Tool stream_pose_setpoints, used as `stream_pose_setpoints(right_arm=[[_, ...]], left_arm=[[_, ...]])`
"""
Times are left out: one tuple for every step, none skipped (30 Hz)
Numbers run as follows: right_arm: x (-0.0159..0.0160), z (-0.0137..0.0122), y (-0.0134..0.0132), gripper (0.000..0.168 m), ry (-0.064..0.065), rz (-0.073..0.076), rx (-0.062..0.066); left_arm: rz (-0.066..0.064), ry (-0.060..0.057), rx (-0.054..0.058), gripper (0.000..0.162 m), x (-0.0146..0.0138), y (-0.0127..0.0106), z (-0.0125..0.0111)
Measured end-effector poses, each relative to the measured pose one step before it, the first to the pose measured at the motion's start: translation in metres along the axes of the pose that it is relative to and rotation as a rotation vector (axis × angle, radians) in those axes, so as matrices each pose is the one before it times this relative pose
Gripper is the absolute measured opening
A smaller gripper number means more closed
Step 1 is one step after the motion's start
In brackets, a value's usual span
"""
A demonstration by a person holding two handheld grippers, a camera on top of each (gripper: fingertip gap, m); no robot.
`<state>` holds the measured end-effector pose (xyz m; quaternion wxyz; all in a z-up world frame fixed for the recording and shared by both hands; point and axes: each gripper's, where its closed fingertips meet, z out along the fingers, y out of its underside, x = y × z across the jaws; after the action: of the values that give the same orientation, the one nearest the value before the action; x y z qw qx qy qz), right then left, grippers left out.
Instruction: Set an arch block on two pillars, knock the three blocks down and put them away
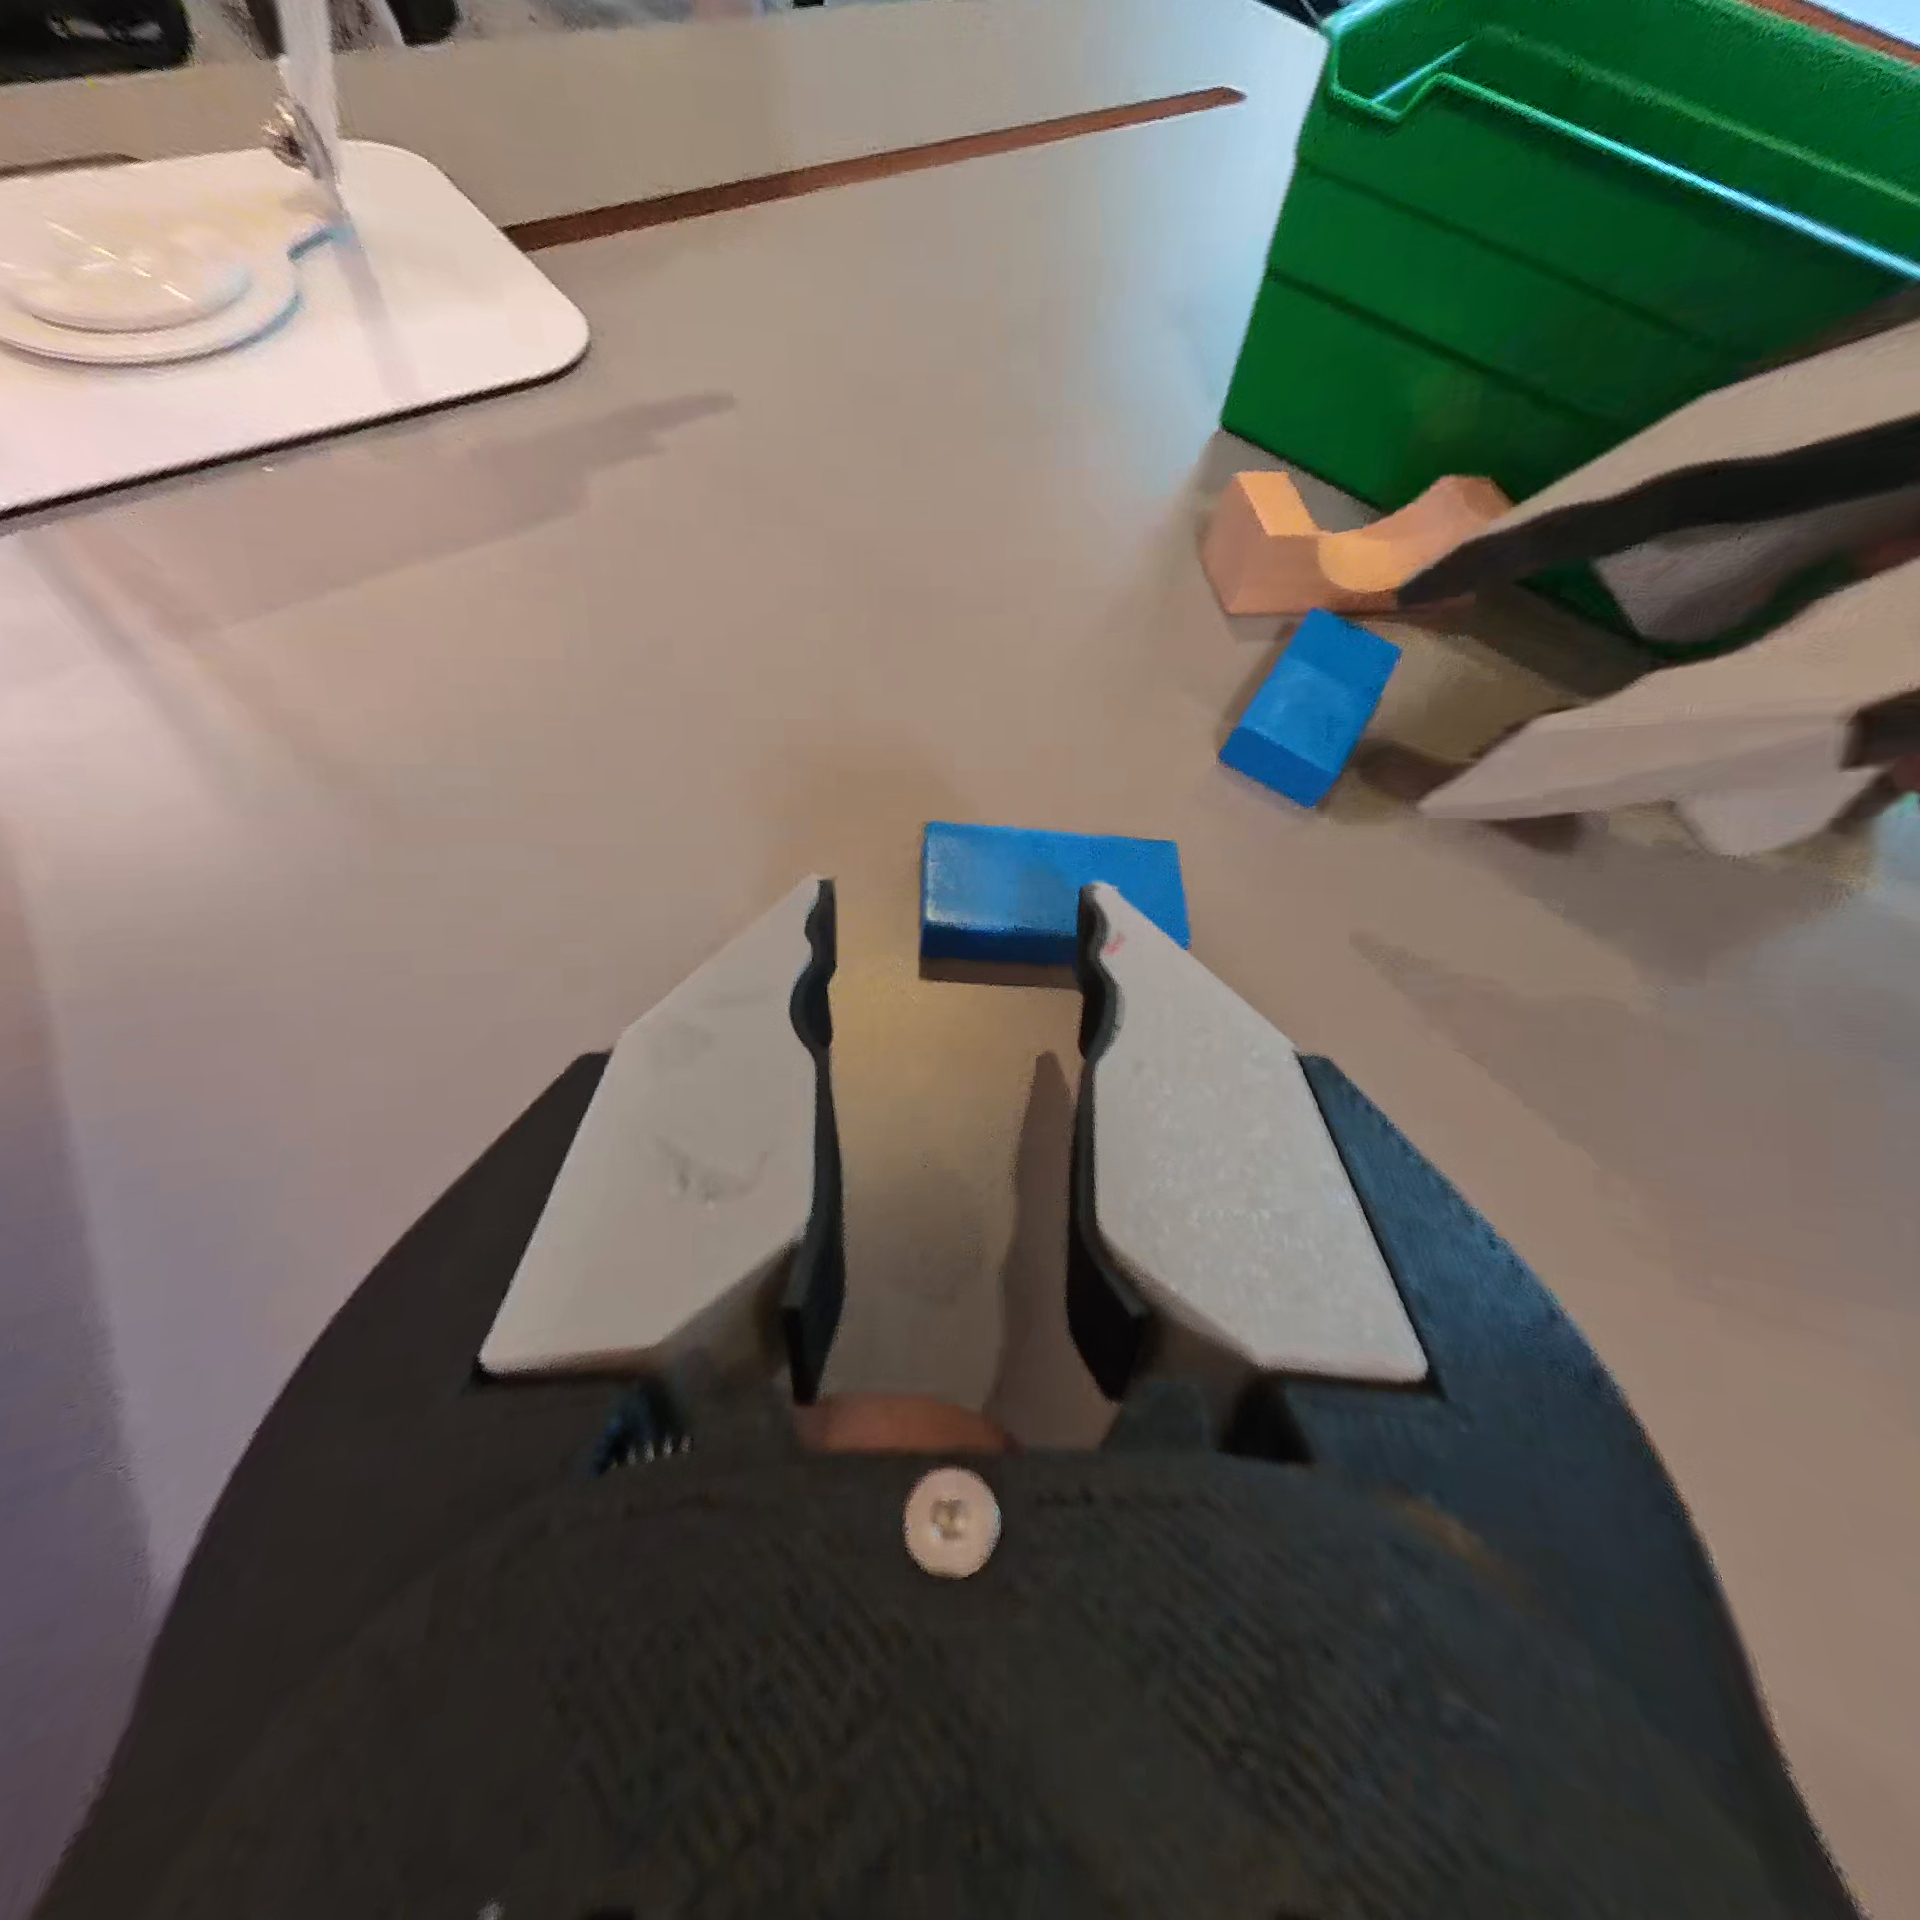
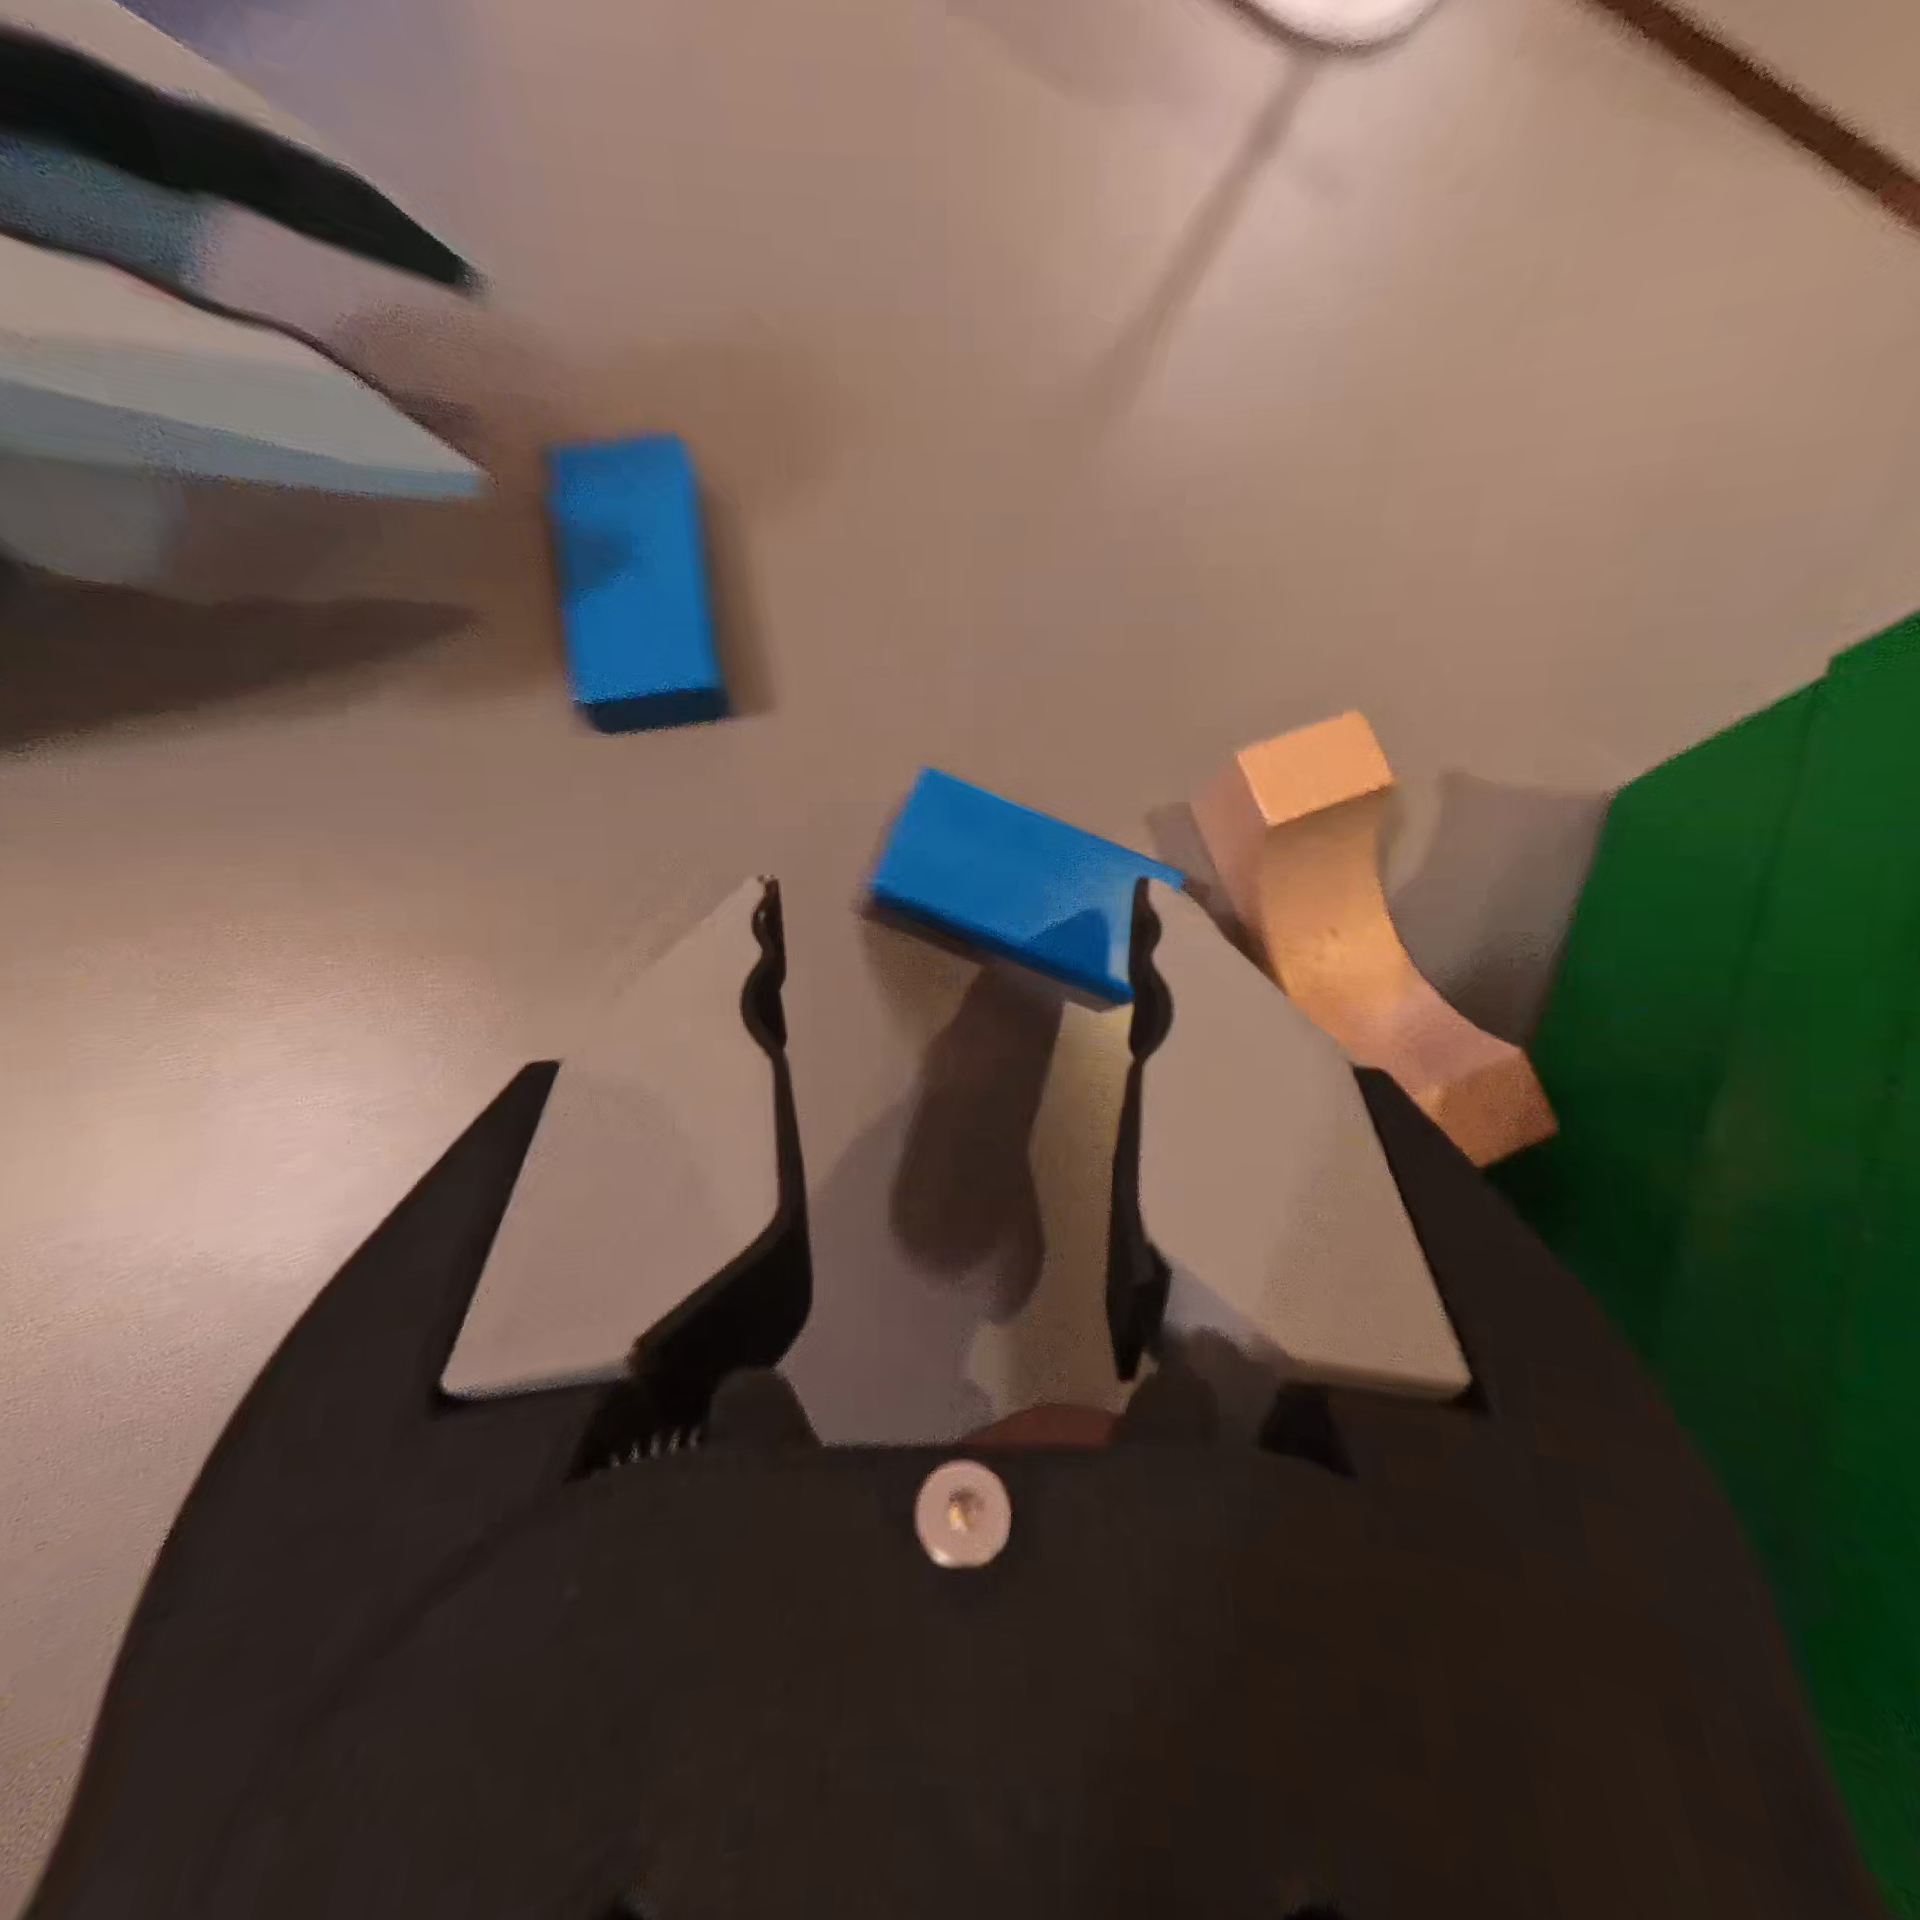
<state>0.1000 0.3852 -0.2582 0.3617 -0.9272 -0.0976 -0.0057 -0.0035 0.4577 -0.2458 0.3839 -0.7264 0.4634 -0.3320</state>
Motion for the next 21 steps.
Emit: stream_pose_setpoints(right_arm=[[0.00929, 0.00787, 0.00485, 0.064, 0.0544, -0.0046, -0.0445], [0.00501, 0.00668, 0.00427, 0.065, 0.0355, 0.0105, -0.0284], [-0.00181, 0.00514, 0.00408, 0.067, -0.0063, 0.0268, -0.0191], [-0.00216, 0.0016, -0.00329, 0.068, -0.0162, 0.0482, 0.0296], [-0.00031, 0.00252, 0.00022, 0.073, -0.005, 0.0255, 0.005], [0.00113, 0.00213, -0.00184, 0.077, 0.003, 0.021, 0.0157], [0.00011, 0.0024, -0.00154, 0.081, -0.0039, 0.0146, 0.0118], [-0.00051, 0.00247, -0.0015, 0.083, -0.0104, 0.0134, 0.012], [0.00069, 0.00187, -0.00168, 0.084, -0.0013, 0.0074, 0.0155], [0.00047, 0.00142, -0.00157, 0.084, -0.0024, -0.003, 0.0142], [0.00123, 0.00072, -0.00201, 0.074, 0.0008, -0.002, 0.0186], [0.00064, 0.00007, -0.00077, 0.068, -0.003, -0.0027, 0.0123], [-0.00027, -0.00048, 0.00037, 0.068, -0.0021, 0.0005, 0.0034], [-0.00148, -0.00145, 0.00143, 0.067, -0.0039, -0.0071, -0.0046], [-0.00303, -0.00218, 0.00208, 0.067, -0.0089, -0.0114, -0.0041], [-0.0038, -0.00283, 0.00208, 0.067, -0.0107, -0.0097, 0.0012], [-0.00295, -0.00482, 0.00023, 0.068, -0.0038, -0.0104, 0.015], [-0.00248, -0.00753, -0.00212, 0.067, -0.0001, -0.0073, 0.0254], [-0.00298, -0.01063, -0.00543, 0.067, -0.0043, -0.0035, 0.0359], [-0.00397, -0.01375, -0.00837, 0.067, -0.0091, -0.0047, 0.0421], [-0.0022, -0.0167, -0.01148, 0.067, 0.0003, -0.0163, 0.0487]], left_arm=[[0.0064, 0.0026, 0.0013, 0.044, 0.0002, 0.00004, -0.00064], [0.0061, 0.0183, -0.0047, 0.044, 0.00352, 0.00093, -0.00007], [0.0025, 0.0244, -0.0144, 0.048, 0.00523, 0.00241, 0.00061], [0.0006, 0.0215, -0.0211, 0.056, 0.00567, 0.00326, 0.00167], [0.0054, 0.0083, -0.0246, 0.065, 0.00451, 0.00306, 0.00305], [0.0169, -0.012, -0.0264, 0.071, 0.00256, 0.00238, 0.00442], [0.0296, -0.0298, -0.0278, 0.079, 0.00108, 0.0016, 0.00532], [0.0391, -0.0379, -0.0322, 0.085, 0.00071, 0.00196, 0.00572], [0.0413, -0.0423, -0.0363, 0.087, 0.00017, 0.0025, 0.00565], [0.0347, -0.0429, -0.0351, 0.09, -0.00079, 0.0021, 0.00546], [0.0156, -0.0275, -0.0129, 0.093, -0.00037, -0.0013, 0.00418], [-0.0019, -0.005, 0.0037, 0.09, 0.00045, -0.00342, 0.0027], [-0.0097, 0.011, -0.0019, 0.08, 0.00073, -0.00194, 0.00271], [-0.0184, 0.0161, -0.0035, 0.065, -0.00035, -0.00093, 0.00245], [-0.0199, 0.0142, -0.0039, 0.065, -0.00188, -0.00041, 0.00206], [-0.0091, 0.0143, -0.003, 0.066, -0.0014, -0.00016, 0.00115], [0.0081, 0.0125, -0.0024, 0.066, -0.00027, 0.00011, 0.00015], [0.0142, 0.0071, -0.0005, 0.065, 0.00012, 0.00016, -0.00029], [0.0099, 0.005, 0.003, 0.065, 0.00033, 0.00013, -0.00056], [0.0062, 0.0041, 0.0039, 0.065, 0.00049, 0.00036, -0.00103], [0.0068, -0.0002, 0.0122, 0.065, 0.00044, -0.00082, -0.00197]])
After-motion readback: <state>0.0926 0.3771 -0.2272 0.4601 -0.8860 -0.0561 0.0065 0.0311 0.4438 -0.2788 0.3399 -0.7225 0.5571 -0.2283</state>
